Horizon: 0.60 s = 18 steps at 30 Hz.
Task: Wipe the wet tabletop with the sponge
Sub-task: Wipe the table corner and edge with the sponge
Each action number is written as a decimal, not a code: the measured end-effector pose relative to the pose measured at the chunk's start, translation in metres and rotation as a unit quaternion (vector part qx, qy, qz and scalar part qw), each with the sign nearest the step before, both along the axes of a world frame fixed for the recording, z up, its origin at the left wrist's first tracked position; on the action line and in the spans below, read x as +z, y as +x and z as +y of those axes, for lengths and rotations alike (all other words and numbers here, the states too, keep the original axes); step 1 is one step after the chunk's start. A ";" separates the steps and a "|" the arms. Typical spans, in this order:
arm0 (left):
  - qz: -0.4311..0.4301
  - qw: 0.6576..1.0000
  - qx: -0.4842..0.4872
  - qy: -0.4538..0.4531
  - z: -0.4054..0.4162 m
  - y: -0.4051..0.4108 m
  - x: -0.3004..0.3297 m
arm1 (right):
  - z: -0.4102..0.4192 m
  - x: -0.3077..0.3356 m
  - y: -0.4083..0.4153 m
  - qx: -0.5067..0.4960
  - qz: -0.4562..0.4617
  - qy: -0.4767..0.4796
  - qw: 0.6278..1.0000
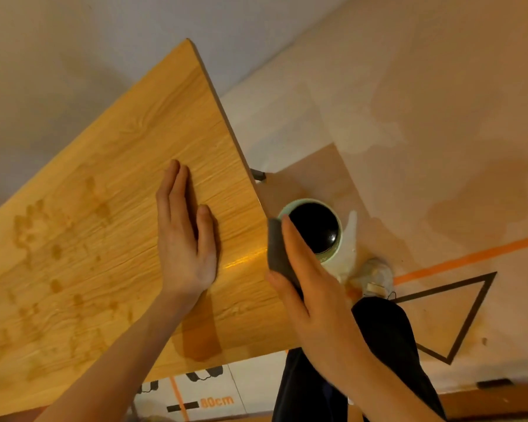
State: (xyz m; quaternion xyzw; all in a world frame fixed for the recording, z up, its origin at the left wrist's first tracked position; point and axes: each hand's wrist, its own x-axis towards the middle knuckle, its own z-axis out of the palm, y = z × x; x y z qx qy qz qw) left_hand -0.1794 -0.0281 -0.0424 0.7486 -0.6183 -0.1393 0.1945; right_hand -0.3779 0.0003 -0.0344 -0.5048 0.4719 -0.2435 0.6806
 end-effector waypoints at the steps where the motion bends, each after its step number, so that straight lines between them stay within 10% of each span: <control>1: 0.000 1.000 0.002 0.002 -0.001 0.000 0.000 | 0.009 0.002 -0.006 0.004 0.003 0.018 1.000; 12: 0.019 0.999 0.013 0.023 -0.004 0.002 -0.001 | -0.128 -0.007 0.077 -0.034 0.087 -0.100 0.991; 18: 0.003 1.000 -0.005 0.020 -0.001 0.002 -0.002 | -0.047 0.004 0.043 -0.032 0.137 -0.083 0.987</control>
